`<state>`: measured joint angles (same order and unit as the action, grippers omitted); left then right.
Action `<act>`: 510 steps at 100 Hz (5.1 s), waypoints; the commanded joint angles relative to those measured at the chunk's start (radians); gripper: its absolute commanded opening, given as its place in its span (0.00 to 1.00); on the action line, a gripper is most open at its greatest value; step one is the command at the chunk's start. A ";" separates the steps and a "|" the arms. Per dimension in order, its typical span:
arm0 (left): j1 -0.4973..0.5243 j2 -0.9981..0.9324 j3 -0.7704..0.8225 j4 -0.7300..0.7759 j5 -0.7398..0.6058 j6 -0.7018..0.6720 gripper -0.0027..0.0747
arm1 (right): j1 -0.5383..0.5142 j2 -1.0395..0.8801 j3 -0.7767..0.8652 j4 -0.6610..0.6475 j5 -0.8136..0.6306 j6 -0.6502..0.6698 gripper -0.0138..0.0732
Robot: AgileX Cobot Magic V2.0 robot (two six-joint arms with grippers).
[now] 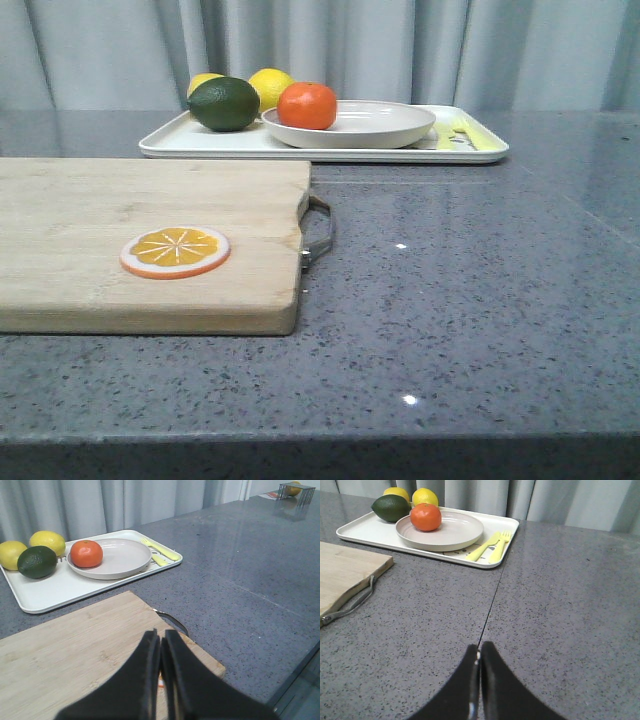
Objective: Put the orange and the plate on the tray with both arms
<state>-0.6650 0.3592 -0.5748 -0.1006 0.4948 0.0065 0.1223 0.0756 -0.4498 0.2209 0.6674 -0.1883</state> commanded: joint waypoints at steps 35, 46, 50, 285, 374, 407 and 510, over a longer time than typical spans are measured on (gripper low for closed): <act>0.001 0.008 -0.025 -0.012 -0.070 0.001 0.01 | -0.001 0.010 -0.022 0.019 -0.076 -0.016 0.18; 0.001 0.008 -0.025 -0.012 -0.070 0.001 0.01 | -0.001 0.010 -0.022 0.019 -0.076 -0.016 0.18; 0.001 0.008 -0.025 -0.012 -0.070 0.001 0.01 | -0.001 0.010 -0.022 0.019 -0.076 -0.016 0.18; 0.686 -0.398 0.585 0.058 -0.470 0.001 0.01 | -0.001 0.010 -0.021 0.019 -0.080 -0.016 0.18; 0.686 -0.398 0.585 0.058 -0.474 0.001 0.01 | -0.001 0.010 -0.021 0.018 -0.080 -0.016 0.18; 0.686 -0.398 0.585 0.058 -0.474 0.001 0.01 | -0.002 0.010 0.059 -0.008 -0.305 -0.016 0.18; 0.686 -0.398 0.585 0.058 -0.474 0.001 0.01 | -0.103 -0.098 0.457 -0.293 -0.704 0.252 0.18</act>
<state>0.0210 -0.0048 0.0018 -0.0415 0.0938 0.0065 0.0278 -0.0091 0.0268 -0.0594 0.0442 0.0578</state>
